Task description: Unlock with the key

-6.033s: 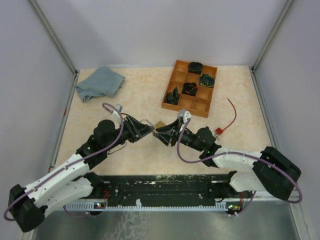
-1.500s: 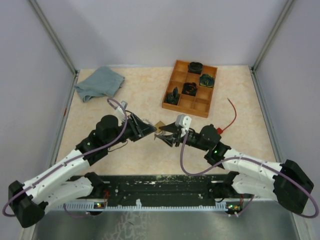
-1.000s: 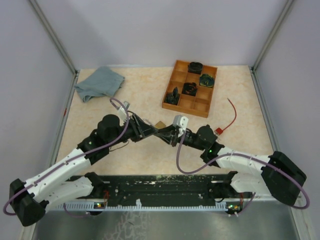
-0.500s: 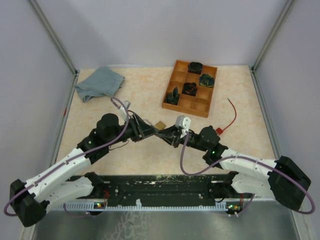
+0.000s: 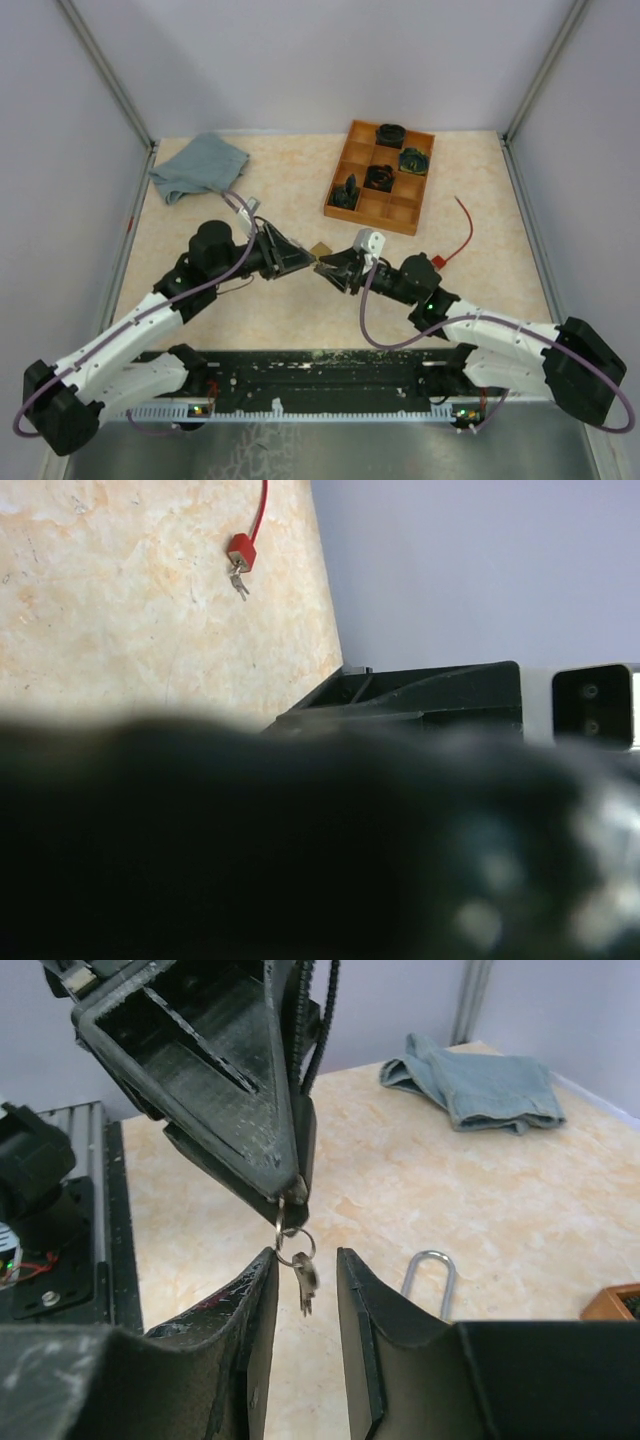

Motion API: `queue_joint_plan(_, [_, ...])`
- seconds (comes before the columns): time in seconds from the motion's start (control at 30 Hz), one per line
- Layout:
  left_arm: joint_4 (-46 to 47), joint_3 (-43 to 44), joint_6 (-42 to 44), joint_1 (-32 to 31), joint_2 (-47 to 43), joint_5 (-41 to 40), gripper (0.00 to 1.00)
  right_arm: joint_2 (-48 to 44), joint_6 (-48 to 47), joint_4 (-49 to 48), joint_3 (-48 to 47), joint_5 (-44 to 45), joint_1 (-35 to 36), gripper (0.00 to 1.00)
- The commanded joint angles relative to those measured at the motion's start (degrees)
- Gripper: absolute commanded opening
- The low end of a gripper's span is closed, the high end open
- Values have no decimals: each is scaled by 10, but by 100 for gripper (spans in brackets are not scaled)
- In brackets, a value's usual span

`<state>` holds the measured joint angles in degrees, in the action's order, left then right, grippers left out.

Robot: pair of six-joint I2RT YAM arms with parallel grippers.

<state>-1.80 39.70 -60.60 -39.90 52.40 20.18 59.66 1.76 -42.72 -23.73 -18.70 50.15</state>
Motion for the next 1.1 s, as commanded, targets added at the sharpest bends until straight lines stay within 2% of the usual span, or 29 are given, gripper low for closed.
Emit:
queue_joint_plan(0.0, [54,-3,-18,38,14,84,0,-27,5,-6,6,74,16,31])
queue_joint_plan(0.17, [95,-16,-36,84,52,164,0,-19,11,-23,4,129,49,32])
queue_joint_plan(0.47, [88,-3,-34,100,68,174,0,-4,20,-59,5,255,96,35])
queue_joint_plan(0.8, [100,-6,-38,101,71,182,0,36,26,-63,-13,263,114,32])
queue_joint_plan(0.83, [102,-6,-37,101,72,187,0,45,27,-76,-14,265,117,29])
queue_joint_plan(1.07, [104,-11,-39,102,76,193,0,51,24,-102,-15,265,124,25])
